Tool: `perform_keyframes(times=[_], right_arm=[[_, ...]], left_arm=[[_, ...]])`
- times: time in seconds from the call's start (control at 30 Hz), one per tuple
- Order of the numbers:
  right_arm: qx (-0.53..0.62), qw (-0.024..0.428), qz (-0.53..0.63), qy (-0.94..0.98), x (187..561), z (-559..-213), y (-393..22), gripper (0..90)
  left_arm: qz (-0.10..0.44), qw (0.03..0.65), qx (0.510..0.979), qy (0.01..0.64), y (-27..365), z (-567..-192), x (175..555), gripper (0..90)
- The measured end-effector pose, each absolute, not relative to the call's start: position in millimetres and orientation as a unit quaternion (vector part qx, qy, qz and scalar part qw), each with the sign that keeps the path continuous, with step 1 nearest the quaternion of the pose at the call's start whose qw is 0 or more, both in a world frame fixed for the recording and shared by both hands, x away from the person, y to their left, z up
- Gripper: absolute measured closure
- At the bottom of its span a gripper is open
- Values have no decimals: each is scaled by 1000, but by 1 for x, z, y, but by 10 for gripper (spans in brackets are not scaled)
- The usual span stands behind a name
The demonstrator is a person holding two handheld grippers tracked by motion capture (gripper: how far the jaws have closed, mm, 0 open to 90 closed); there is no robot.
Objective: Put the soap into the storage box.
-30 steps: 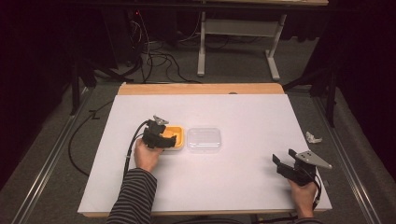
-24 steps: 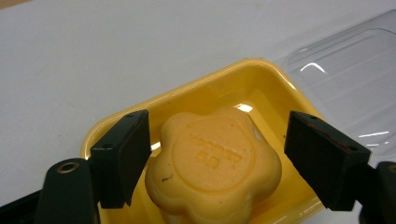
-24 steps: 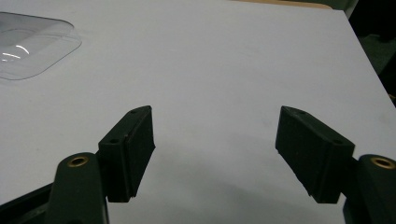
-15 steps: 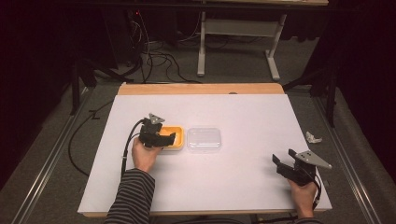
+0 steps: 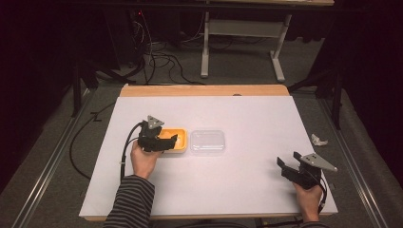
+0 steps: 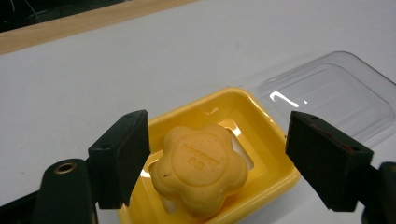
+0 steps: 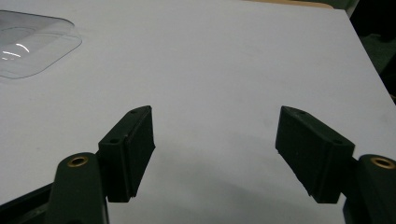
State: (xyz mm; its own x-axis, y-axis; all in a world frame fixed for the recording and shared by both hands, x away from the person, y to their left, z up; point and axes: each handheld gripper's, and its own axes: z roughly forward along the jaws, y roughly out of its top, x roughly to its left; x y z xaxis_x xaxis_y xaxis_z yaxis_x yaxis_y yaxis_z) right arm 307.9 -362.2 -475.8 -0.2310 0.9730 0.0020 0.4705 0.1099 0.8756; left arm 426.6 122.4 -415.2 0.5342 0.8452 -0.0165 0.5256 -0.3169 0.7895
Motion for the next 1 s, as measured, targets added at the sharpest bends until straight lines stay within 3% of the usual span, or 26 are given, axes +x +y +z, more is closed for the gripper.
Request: perform_keyframes(times=[1.0], right_arm=[[534, 314, 396, 678, 308, -476, -362, 285]], left_arm=[[204, 438, 763, 430, 150, -398, 381, 229]])
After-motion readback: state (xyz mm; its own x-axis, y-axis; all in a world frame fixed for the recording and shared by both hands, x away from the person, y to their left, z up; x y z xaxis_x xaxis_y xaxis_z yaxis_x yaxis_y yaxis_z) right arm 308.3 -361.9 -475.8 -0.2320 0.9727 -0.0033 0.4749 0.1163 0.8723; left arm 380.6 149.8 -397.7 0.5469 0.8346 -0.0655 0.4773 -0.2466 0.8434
